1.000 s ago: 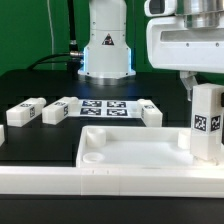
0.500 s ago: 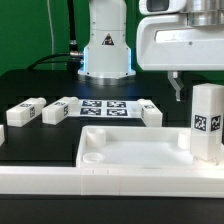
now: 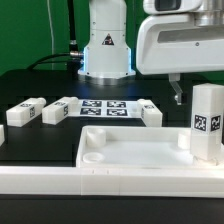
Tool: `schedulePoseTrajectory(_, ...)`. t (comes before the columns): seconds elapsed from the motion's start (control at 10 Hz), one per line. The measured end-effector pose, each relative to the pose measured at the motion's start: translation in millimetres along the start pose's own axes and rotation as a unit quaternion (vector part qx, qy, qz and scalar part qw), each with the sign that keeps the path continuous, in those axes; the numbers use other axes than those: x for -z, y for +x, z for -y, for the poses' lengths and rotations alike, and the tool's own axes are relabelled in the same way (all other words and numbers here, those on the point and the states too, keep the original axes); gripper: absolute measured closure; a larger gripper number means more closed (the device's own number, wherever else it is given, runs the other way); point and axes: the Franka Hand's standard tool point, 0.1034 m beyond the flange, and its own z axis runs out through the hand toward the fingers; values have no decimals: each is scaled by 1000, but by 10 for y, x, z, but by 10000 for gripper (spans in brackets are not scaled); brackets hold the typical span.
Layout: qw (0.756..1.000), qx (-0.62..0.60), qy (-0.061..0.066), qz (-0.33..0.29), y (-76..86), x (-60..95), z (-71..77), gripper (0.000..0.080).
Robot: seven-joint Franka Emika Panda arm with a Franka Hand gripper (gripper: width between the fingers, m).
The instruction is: Assemble desk
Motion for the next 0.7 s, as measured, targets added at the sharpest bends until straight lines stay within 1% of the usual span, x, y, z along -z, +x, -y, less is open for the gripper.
schedulePoseTrajectory(0.1, 999, 54, -7, -2, 7, 3, -8, 151)
schedulePoseTrajectory(0.2, 994, 107, -11, -5, 20, 8, -11, 151)
schedulePoseTrajectory(0.6, 964, 267, -13, -4, 28, 8, -28, 151)
schedulePoseTrajectory(0.7, 964, 265, -13, -4, 28, 8, -27, 151)
